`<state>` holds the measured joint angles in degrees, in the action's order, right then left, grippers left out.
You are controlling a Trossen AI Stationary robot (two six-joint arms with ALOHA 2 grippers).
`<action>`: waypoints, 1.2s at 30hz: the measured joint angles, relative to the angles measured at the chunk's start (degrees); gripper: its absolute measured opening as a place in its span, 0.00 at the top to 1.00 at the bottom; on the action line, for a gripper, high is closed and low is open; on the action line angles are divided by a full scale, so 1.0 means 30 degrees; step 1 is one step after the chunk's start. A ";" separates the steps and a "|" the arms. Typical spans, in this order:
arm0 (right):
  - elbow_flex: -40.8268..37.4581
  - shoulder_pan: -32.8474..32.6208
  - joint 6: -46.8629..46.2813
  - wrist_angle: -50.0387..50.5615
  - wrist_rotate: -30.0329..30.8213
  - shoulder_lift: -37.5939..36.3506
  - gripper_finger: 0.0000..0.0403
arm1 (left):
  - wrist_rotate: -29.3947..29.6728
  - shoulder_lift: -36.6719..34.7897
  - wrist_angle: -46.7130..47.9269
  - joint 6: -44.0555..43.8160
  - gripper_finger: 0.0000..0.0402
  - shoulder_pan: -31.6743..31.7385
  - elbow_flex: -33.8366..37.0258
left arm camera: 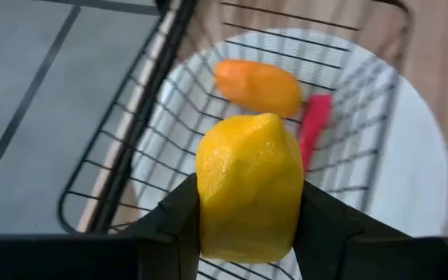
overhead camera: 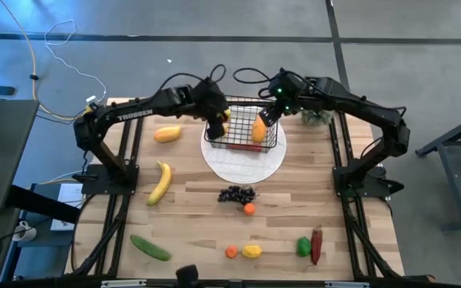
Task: Build produce basket
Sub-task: Put the top lemon into the mesh basket
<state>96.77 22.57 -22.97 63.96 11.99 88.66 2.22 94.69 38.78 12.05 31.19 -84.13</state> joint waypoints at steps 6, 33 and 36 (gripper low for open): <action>0.0000 0.0335 0.0347 -0.0010 -0.0015 0.0010 0.53 | -0.0001 0.1182 -0.0740 -0.0020 0.66 0.1073 0.0013; 0.0000 0.0385 -0.0901 -0.0292 -0.0058 0.0022 0.53 | 0.0050 0.4242 -0.2052 0.0258 0.44 0.2488 0.0020; 0.0000 0.0342 -0.1159 -0.0258 -0.0058 0.0022 0.53 | 0.0080 0.4242 -0.2037 0.0204 0.39 0.2488 0.0020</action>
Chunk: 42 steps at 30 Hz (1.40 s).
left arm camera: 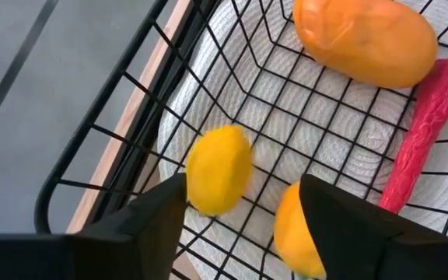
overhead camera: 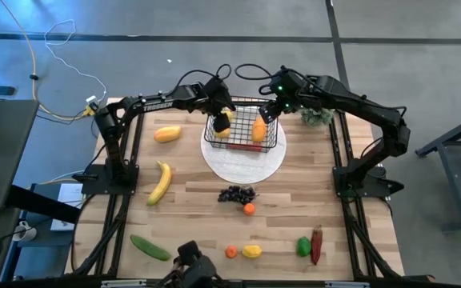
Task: Build produce basket
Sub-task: Put the top lemon into the mesh basket, then put the top orange into the mesh basket
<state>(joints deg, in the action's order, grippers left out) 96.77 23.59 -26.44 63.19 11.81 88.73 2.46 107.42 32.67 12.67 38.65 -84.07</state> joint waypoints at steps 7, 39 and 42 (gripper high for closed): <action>0.0000 -0.0007 -0.0585 0.0042 -0.0934 0.0000 0.53 | 0.1400 -0.0007 0.1959 0.0058 0.37 0.0000 -0.1192; -0.0036 -0.6295 -0.0093 0.0367 -0.2528 0.0252 0.49 | 0.3235 -0.8793 1.4015 -0.6014 0.37 -0.5062 -0.2182; -0.0036 -0.7288 -0.0099 0.0326 -0.2630 0.0468 0.47 | 0.3248 -1.0108 1.4366 -0.7090 0.37 -0.5886 -0.1136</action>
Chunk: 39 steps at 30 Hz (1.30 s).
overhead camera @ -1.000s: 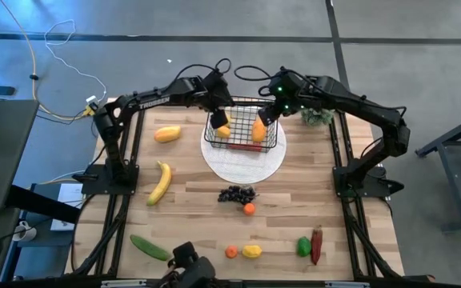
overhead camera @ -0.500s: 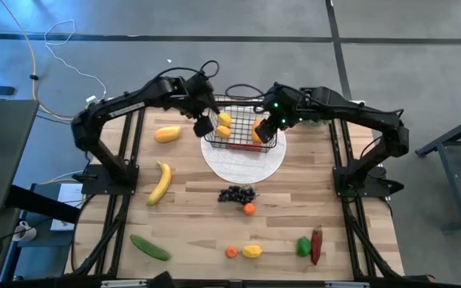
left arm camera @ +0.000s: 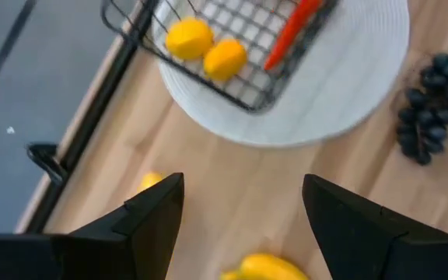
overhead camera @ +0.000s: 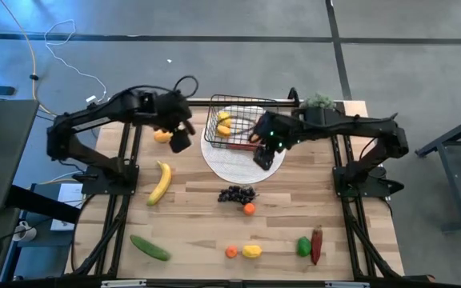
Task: Build produce basket
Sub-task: Put the top orange into the mesh basket
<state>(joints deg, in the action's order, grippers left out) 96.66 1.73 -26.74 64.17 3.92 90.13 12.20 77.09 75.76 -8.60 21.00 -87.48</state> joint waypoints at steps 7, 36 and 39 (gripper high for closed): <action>0.0000 -0.2152 -0.1018 -0.0039 -0.0007 0.0226 0.46 | -0.0436 -0.2537 -0.0035 -0.2516 0.37 -0.1911 0.2214; -0.0007 -0.6688 -1.3313 -0.0237 0.0042 0.7041 0.46 | -0.0356 -0.3429 -0.0700 -0.5576 0.37 -0.6242 0.3686; -0.0007 -0.6722 -1.2980 -0.0626 0.0084 0.7475 0.46 | -0.0356 -0.3429 -0.0727 -0.5587 0.37 -0.6392 0.3686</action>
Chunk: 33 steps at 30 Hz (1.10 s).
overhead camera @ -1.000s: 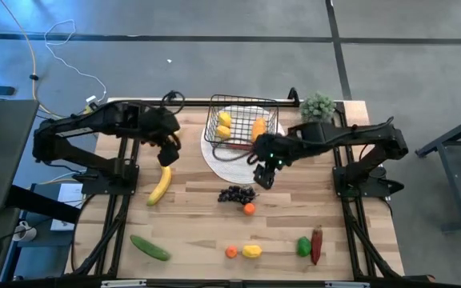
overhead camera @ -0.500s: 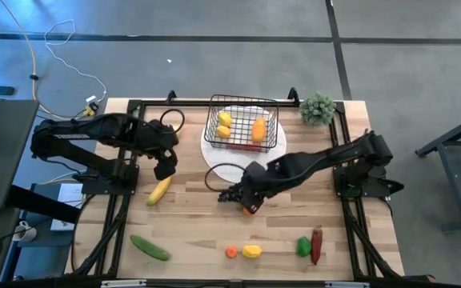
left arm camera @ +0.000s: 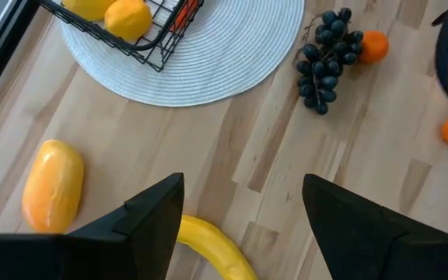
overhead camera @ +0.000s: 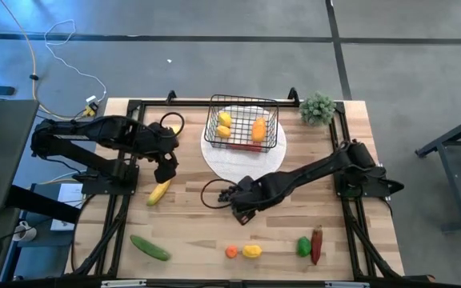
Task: Build produce basket
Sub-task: Put the top orange into the mesh basket
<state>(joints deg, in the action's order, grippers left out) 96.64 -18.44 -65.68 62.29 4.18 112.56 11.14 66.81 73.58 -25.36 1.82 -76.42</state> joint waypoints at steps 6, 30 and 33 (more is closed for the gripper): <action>0.0000 0.0000 -0.0085 -0.0459 0.0120 0.1096 0.46 | -0.0003 0.0007 -0.0005 -0.0065 0.37 -0.0166 0.0000; 0.0007 0.0007 -0.0483 -0.1597 0.0533 0.4131 0.46 | 0.0015 0.0015 -0.0008 -0.0197 0.37 -0.0159 -0.0007; 0.0007 0.0000 -0.0485 -0.1612 0.0453 0.4352 0.46 | 0.0029 0.0015 -0.0026 -0.0182 0.37 -0.0159 -0.0012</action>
<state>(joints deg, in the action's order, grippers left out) 96.66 -18.44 -67.14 57.46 5.54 125.61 11.22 66.85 73.50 -25.91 1.34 -76.46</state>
